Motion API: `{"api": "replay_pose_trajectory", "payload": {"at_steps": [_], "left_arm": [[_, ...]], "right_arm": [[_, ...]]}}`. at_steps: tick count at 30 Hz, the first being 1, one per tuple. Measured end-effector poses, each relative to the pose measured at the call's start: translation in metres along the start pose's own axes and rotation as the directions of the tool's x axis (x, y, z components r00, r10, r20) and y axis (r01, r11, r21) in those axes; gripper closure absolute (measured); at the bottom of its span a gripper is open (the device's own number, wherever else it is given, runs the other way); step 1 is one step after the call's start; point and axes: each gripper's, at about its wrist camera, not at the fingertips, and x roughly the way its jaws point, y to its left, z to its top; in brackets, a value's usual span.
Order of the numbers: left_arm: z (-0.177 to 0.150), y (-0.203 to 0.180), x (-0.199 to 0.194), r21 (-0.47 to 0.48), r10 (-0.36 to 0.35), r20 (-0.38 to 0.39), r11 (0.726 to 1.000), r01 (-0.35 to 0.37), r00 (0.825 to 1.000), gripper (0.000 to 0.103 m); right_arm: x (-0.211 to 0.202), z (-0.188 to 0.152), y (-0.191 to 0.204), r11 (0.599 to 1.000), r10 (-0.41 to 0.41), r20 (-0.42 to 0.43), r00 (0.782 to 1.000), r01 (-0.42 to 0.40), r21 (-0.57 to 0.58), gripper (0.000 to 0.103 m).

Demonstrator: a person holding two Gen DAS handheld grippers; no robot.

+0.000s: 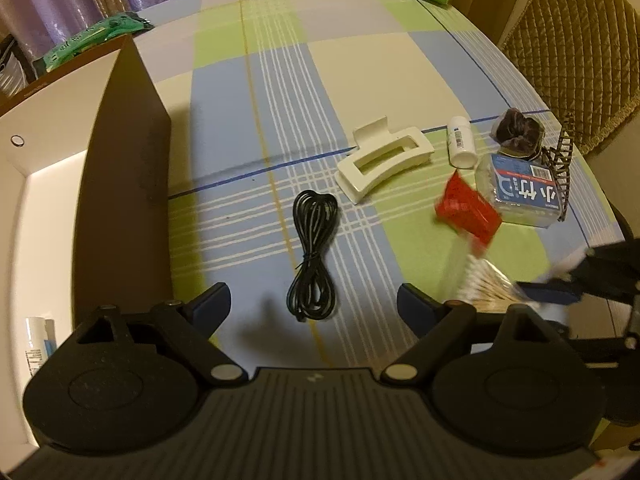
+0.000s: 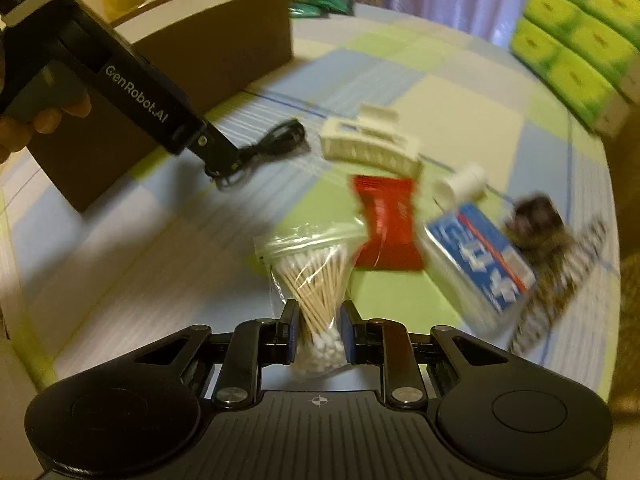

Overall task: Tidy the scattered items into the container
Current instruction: 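Grasp the black cable with the left tool while the right tool grasps the cotton swab bag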

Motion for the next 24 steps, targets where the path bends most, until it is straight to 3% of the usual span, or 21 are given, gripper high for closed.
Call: {"api": "replay_pose_trajectory", "payload": {"at_steps": [8,12,16,18,24], "left_arm": [[0.011,-0.003,0.023,-0.001,-0.008,-0.016,1.0,0.008,1.0,0.035],[0.017,-0.002,0.042,-0.022,0.011,-0.036,1.0,-0.011,0.999,0.057],[0.017,-0.001,0.057,-0.038,0.043,-0.065,0.998,-0.045,0.997,0.068],[0.016,-0.003,0.055,-0.031,0.051,-0.048,0.998,-0.053,0.998,0.081],[-0.003,-0.007,0.046,-0.062,0.032,-0.049,0.997,-0.035,0.998,0.084]], "right_arm": [[-0.016,-0.02,-0.019,0.985,-0.003,-0.009,1.0,0.005,0.174,0.084],[-0.021,-0.022,-0.024,0.978,-0.011,0.0,1.0,0.011,0.209,0.084],[-0.024,-0.024,-0.026,0.972,-0.019,0.011,1.0,0.016,0.233,0.084],[-0.025,-0.026,-0.028,0.969,-0.02,0.021,1.0,0.015,0.246,0.084],[-0.034,-0.028,-0.029,0.97,-0.021,0.04,0.999,0.011,0.244,0.078]]}}
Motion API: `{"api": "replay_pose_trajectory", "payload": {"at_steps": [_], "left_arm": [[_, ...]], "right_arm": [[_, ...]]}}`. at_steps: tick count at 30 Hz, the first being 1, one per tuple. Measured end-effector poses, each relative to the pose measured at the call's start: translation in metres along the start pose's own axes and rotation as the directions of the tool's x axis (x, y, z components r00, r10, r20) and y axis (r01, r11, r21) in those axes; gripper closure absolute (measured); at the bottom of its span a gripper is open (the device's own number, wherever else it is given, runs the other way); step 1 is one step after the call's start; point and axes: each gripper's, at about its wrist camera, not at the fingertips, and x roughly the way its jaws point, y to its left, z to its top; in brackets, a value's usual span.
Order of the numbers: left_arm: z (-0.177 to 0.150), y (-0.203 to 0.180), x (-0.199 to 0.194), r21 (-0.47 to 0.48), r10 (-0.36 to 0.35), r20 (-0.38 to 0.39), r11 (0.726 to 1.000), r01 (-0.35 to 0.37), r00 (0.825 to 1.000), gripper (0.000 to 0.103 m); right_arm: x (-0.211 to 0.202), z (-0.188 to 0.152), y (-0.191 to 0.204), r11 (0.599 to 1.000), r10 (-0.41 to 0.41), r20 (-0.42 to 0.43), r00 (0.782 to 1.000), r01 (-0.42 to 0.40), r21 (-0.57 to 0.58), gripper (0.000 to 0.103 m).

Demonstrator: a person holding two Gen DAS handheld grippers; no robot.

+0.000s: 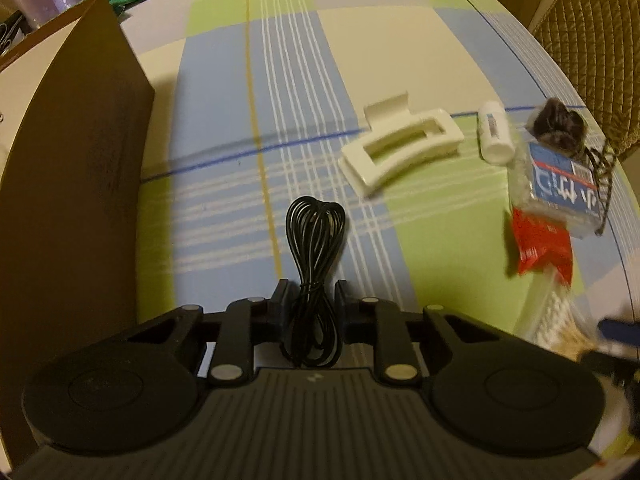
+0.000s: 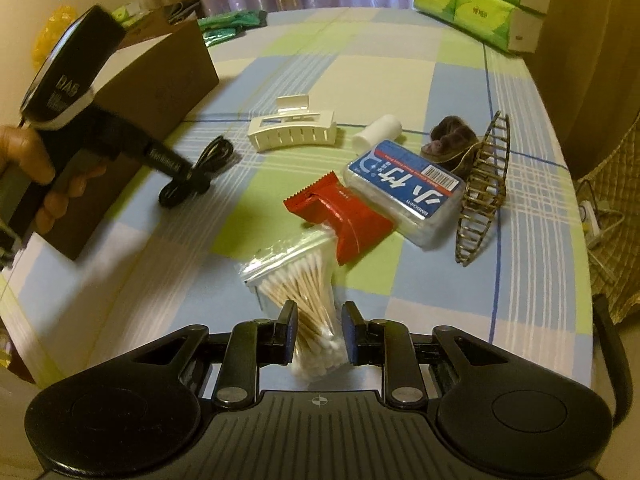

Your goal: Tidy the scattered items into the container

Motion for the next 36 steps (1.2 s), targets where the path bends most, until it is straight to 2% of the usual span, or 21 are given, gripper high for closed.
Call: {"api": "replay_pose_trajectory", "payload": {"at_steps": [9,13,15,16,21,26,28,29,30,32,36], "left_arm": [[-0.054,0.003,-0.024,-0.022,-0.063,-0.065,0.998,0.062,0.996,0.084],[-0.056,0.004,-0.03,-0.001,-0.055,-0.024,0.998,0.055,0.998,0.081],[-0.05,0.003,-0.029,0.001,-0.057,-0.001,0.998,0.057,0.998,0.073],[-0.047,0.002,-0.027,0.001,-0.059,0.005,0.998,0.059,0.998,0.073],[-0.04,-0.004,-0.015,0.013,-0.042,0.009,0.999,0.042,0.999,0.073],[-0.053,-0.002,-0.021,-0.007,-0.05,0.021,0.999,0.05,0.999,0.078],[-0.061,-0.001,-0.024,-0.01,-0.052,0.022,0.999,0.052,0.998,0.078],[-0.065,-0.001,-0.026,-0.013,-0.054,0.022,0.998,0.054,0.998,0.078],[-0.07,-0.001,-0.028,-0.019,-0.056,0.02,0.998,0.057,0.998,0.078],[-0.078,0.0,-0.031,-0.032,-0.062,0.02,0.998,0.063,0.998,0.078],[-0.09,0.002,-0.038,-0.06,-0.08,0.022,0.995,0.081,0.997,0.078]], "right_arm": [[-0.002,-0.003,0.005,0.998,0.01,0.001,1.0,-0.01,-0.061,0.05],[0.003,-0.003,0.009,0.995,0.01,-0.005,1.0,-0.011,-0.096,0.047],[0.008,-0.002,0.011,0.993,0.011,-0.013,1.0,-0.012,-0.116,0.046],[0.011,-0.001,0.012,0.992,0.01,-0.015,1.0,-0.012,-0.124,0.046],[0.021,0.002,0.014,0.99,0.003,-0.015,1.0,-0.005,-0.141,0.046],[0.029,0.003,0.016,0.989,-0.013,-0.018,1.0,0.01,-0.145,0.046],[0.031,0.001,0.018,0.989,-0.021,-0.019,1.0,0.018,-0.149,0.047],[0.031,0.0,0.02,0.988,-0.023,-0.02,1.0,0.02,-0.15,0.051],[0.032,-0.001,0.021,0.989,-0.024,-0.026,0.999,0.02,-0.15,0.06],[0.032,-0.003,0.026,0.988,-0.03,-0.029,0.999,0.026,-0.155,0.065],[0.029,-0.006,0.036,0.986,-0.006,-0.041,0.999,-0.001,-0.165,0.081]]}}
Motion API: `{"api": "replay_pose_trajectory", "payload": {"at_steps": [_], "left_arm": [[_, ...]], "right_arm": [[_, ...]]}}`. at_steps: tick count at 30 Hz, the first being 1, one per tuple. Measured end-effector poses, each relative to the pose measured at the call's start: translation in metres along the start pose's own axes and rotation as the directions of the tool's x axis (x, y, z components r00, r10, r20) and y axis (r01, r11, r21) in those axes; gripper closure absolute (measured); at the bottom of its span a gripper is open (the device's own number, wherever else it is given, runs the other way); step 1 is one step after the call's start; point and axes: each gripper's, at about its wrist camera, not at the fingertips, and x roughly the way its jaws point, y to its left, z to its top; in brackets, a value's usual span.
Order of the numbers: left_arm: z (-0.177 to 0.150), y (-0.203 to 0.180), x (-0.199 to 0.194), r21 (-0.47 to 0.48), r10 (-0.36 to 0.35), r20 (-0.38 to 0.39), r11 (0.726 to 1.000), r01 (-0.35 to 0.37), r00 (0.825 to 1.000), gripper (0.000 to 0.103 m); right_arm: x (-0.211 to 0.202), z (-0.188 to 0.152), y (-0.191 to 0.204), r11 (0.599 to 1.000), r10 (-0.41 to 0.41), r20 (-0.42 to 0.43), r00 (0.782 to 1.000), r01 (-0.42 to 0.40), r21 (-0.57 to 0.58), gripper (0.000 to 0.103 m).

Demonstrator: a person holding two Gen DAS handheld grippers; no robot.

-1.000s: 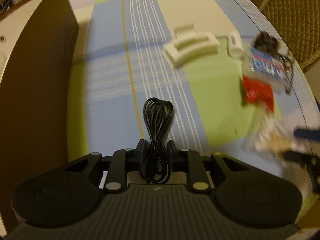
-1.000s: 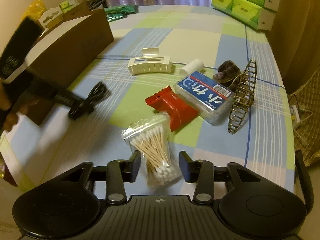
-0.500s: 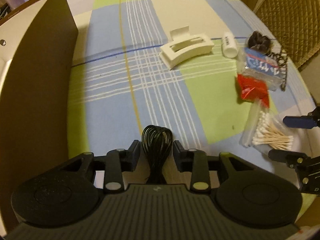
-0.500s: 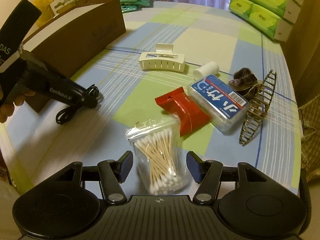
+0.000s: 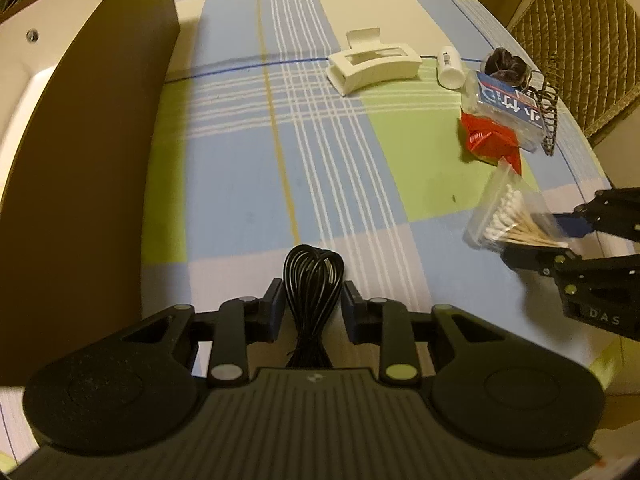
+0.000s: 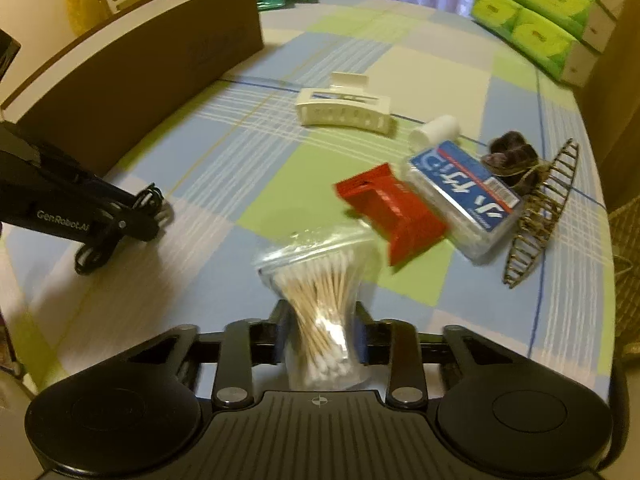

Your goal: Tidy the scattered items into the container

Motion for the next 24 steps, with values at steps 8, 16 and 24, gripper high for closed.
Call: {"api": "replay_pose_trajectory", "payload": {"at_steps": [8,16,24], "left_arm": [[-0.014,0.004,-0.025,-0.026,-0.025,0.054,0.999,0.026,0.998,0.078],[-0.021,0.009,-0.062,-0.048,-0.042,0.138,0.998,0.049,0.99,0.078],[-0.024,0.014,-0.092,-0.058,-0.079,0.213,0.994,0.093,0.974,0.101]], "right_arm": [[-0.016,0.003,0.015,0.996,0.084,0.011,0.996,-0.084,0.04,0.083],[-0.043,0.02,0.028,0.985,0.159,0.06,0.986,-0.162,0.054,0.083],[-0.056,0.03,0.042,0.984,0.175,0.095,0.98,-0.178,0.021,0.083]]}}
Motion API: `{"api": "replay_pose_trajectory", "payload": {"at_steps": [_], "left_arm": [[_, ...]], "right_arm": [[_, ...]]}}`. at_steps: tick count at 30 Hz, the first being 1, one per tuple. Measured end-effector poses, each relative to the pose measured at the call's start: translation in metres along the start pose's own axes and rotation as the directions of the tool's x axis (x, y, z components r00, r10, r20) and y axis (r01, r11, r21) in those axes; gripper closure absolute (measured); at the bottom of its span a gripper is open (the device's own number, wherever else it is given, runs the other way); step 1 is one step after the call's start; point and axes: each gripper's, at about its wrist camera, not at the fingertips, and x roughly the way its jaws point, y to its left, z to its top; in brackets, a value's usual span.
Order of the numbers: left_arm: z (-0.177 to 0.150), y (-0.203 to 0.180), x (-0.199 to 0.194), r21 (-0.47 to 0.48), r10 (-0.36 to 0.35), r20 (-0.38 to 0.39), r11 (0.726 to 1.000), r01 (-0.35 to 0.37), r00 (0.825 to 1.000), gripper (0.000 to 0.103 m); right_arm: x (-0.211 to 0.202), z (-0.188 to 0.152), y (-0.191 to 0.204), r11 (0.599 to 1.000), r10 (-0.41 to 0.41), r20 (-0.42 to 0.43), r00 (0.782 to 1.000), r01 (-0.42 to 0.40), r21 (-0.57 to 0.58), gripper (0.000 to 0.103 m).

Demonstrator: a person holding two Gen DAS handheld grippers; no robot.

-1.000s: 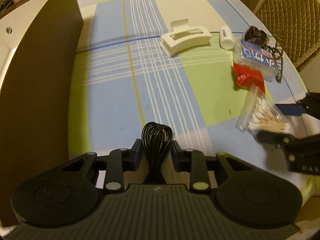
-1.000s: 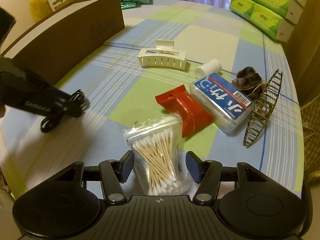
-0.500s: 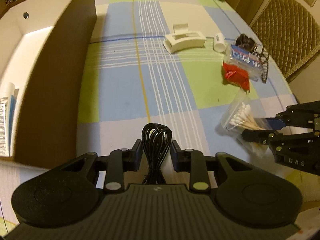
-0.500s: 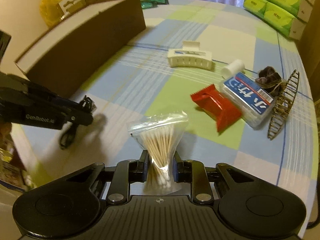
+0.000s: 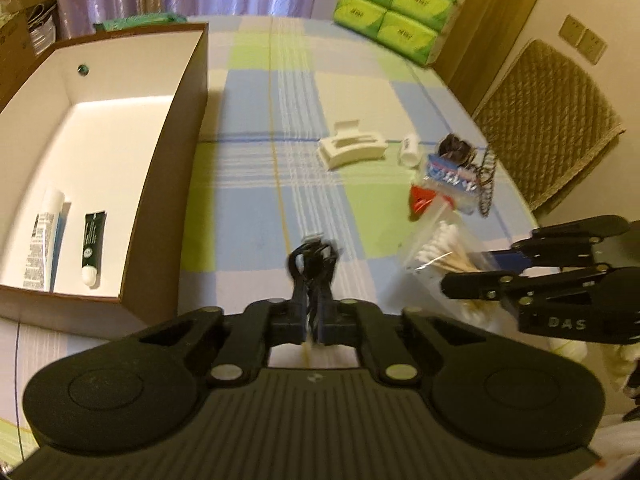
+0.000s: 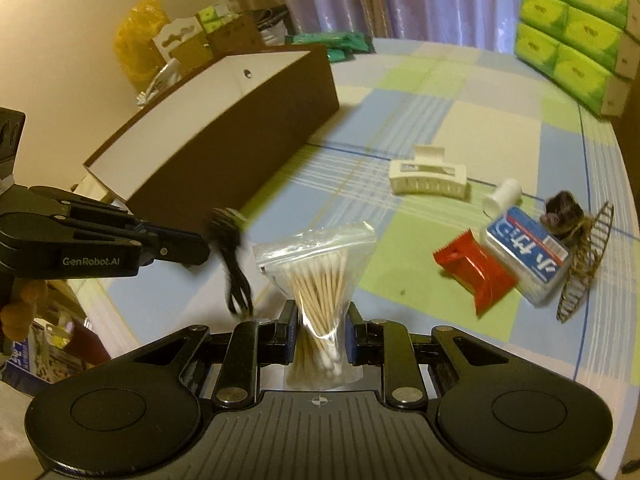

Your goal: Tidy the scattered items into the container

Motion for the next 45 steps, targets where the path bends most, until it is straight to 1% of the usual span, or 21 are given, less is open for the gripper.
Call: {"api": "replay_pose_trajectory", "payload": {"at_steps": [4,6,8,12,16,18,26,31,33,35,41,45], "left_arm": [[-0.001,-0.002,0.009,-0.009,0.001,-0.019,1.0,-0.001,1.0,0.098],[-0.001,-0.002,0.017,-0.012,0.017,-0.035,1.0,-0.018,0.999,0.088],[-0.002,-0.002,0.025,-0.011,0.035,-0.046,0.999,-0.035,0.998,0.084],[-0.001,0.0,0.043,-0.035,0.032,-0.077,0.999,-0.035,0.997,0.083],[0.001,-0.003,0.06,-0.037,0.032,-0.106,0.999,-0.036,0.994,0.081],[0.002,-0.006,0.068,-0.041,0.033,-0.115,0.998,-0.038,0.993,0.075],[0.002,-0.01,0.094,-0.078,0.082,-0.14,0.993,-0.093,0.987,0.075],[0.006,-0.013,0.101,-0.077,0.107,-0.115,0.99,-0.116,0.988,0.075],[0.008,-0.015,0.103,-0.063,0.117,-0.11,0.99,-0.124,0.987,0.079],[0.008,-0.017,0.104,-0.051,0.111,-0.11,0.992,-0.118,0.988,0.086],[0.003,-0.018,0.1,-0.053,0.095,-0.116,0.993,-0.102,0.989,0.086],[0.002,-0.017,0.09,-0.054,0.082,-0.105,0.995,-0.088,0.991,0.086]], "right_arm": [[0.003,0.0,-0.001,1.0,-0.02,-0.007,1.0,0.02,0.007,0.083],[0.002,-0.001,-0.005,0.999,-0.028,-0.007,1.0,0.028,0.018,0.083],[0.0,-0.002,-0.009,0.999,-0.042,-0.007,0.999,0.042,0.028,0.083],[-0.004,-0.007,-0.02,0.996,-0.063,-0.012,0.998,0.064,0.056,0.083],[-0.007,-0.011,-0.033,0.993,-0.082,-0.018,0.996,0.083,0.089,0.083],[-0.009,-0.013,-0.041,0.99,-0.089,-0.02,0.996,0.091,0.107,0.083],[-0.009,-0.013,-0.063,0.984,-0.1,-0.022,0.995,0.102,0.148,0.083],[-0.006,-0.012,-0.071,0.982,-0.093,-0.021,0.995,0.095,0.162,0.083],[-0.006,-0.011,-0.073,0.982,-0.089,-0.021,0.996,0.091,0.162,0.083],[-0.006,-0.011,-0.073,0.983,-0.087,-0.019,0.996,0.088,0.16,0.083],[-0.006,-0.01,-0.073,0.985,-0.077,-0.013,0.997,0.078,0.154,0.083],[-0.006,-0.008,-0.07,0.987,-0.068,-0.008,0.998,0.068,0.148,0.083]]}}
